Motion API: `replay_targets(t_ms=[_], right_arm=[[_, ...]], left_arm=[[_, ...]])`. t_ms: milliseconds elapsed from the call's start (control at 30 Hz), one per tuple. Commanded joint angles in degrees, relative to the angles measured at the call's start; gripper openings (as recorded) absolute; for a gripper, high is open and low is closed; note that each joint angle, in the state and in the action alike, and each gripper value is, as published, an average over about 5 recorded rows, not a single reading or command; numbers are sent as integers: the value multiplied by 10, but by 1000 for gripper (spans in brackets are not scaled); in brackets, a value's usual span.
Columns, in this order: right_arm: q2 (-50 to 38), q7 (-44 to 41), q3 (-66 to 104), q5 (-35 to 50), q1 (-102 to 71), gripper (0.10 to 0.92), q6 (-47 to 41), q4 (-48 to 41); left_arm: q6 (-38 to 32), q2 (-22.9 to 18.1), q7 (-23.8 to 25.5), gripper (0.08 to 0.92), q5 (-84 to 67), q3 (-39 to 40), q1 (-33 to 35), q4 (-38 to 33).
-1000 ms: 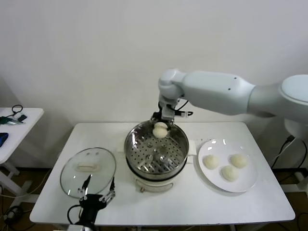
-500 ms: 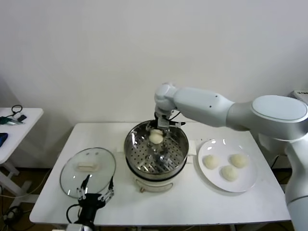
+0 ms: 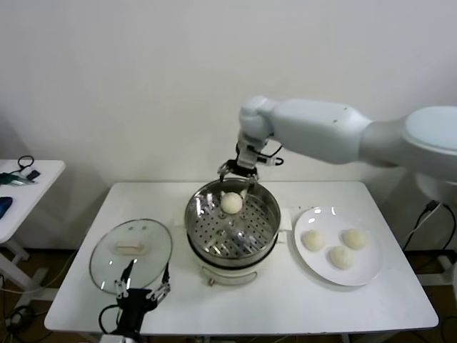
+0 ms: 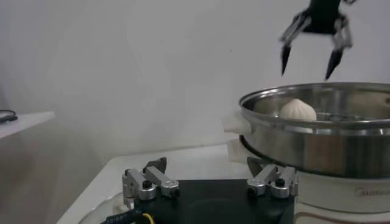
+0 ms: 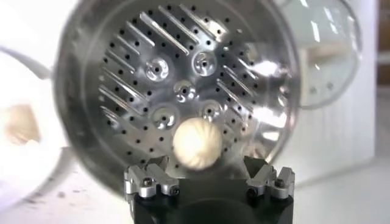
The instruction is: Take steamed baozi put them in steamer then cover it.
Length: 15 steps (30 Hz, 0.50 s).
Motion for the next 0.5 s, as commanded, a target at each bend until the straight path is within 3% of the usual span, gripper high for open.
replay_targets(t_ms=[33,267,500], right_arm=[[-135,-30,-128,183,126,823,-213,78],[-256,41,-167,176,51,823,-354,151],[-286,107,-89,149,-89,823,-423,155]], left_arm=[[-1,1,0,823,3,0,1,-3],[-1,-1,-1,823,1,-1,-2,-5],[-4,-1,-2,823,3,1,3,-6]])
